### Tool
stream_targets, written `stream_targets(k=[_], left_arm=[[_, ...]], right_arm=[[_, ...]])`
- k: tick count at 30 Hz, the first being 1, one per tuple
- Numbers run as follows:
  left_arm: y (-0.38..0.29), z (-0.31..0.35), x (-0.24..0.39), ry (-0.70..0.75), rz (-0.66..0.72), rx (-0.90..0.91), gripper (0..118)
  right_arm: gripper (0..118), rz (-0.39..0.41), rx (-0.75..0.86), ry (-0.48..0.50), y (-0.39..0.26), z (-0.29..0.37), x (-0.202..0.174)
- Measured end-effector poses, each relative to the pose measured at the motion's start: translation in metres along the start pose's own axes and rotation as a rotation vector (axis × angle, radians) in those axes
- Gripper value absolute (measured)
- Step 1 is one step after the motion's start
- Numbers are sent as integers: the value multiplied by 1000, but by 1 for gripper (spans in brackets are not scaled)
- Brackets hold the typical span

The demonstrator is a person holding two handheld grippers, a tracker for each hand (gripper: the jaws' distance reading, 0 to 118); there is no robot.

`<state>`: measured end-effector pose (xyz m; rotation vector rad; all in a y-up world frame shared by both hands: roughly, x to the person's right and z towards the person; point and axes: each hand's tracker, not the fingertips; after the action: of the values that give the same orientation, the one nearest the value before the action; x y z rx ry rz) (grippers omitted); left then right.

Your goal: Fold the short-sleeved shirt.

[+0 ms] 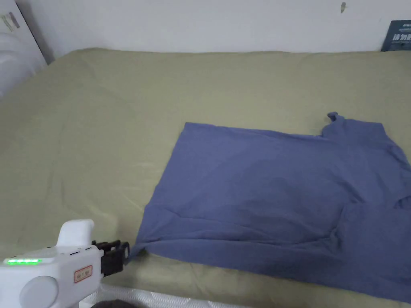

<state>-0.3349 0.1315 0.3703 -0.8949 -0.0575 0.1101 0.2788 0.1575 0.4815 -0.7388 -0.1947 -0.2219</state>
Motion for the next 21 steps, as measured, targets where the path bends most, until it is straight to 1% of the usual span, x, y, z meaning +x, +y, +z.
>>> stream_targets(k=[1, 2, 3, 5, 7, 8, 9, 10, 11, 12, 13, 14, 15, 16, 17, 18, 19, 21], left_arm=[[1, -4, 7, 3, -17, -60, 106], [-1, -11, 8, -1, -23, -81, 113], [-2, -16, 10, -11, -26, -67, 116], [1, -25, 18, 4, -53, -101, 115], [1, -38, 25, 65, -120, -117, 114], [1, -42, 27, 78, -134, -132, 106], [5, -45, 26, 64, -117, -121, 80], [5, -43, 25, 44, -106, -108, 16], [5, -44, 26, 8, -70, -99, 1], [4, -39, 29, 12, -66, -95, 1], [12, -39, 30, -4, -81, -134, 1], [11, -36, 33, 3, -90, -120, 1], [9, -33, 37, 15, -110, -108, 1], [9, -32, 40, 30, -132, -115, 1], [10, -32, 43, 30, -127, -114, 1], [10, -30, 43, 27, -119, -114, 1], [10, -28, 44, 26, -110, -117, 1], [14, -32, 43, 35, -107, -115, 1]], right_arm=[[0, -5, -11, 9, -2, 2, -6], [0, -20, -23, 22, -3, 4, -13], [0, -19, -23, 21, 0, -8, 13], [0, -11, -31, 14, 0, -9, 14], [0, -6, -42, 15, -2, -16, 17], [0, -2, -48, 15, -1, -18, 19], [0, 6, -56, 12, 1, -18, 21], [0, 16, -58, 8, -1, -21, 22], [0, 25, -56, 7, -1, -22, 23], [0, 28, -53, 8, 1, -22, 26], [0, 30, -52, 9, 3, -22, 30], [0, 28, -55, 14, 6, -23, 33], [3, 28, -54, 15, 3, -30, 40], [35, 29, -49, 19, 4, -32, 46], [75, 32, -48, 27, 7, -34, 51], [105, 33, -72, 45, 10, -39, 56], [110, 41, -118, 67, 5, -45, 46], [101, 62, -102, 64, 4, -52, 50]])
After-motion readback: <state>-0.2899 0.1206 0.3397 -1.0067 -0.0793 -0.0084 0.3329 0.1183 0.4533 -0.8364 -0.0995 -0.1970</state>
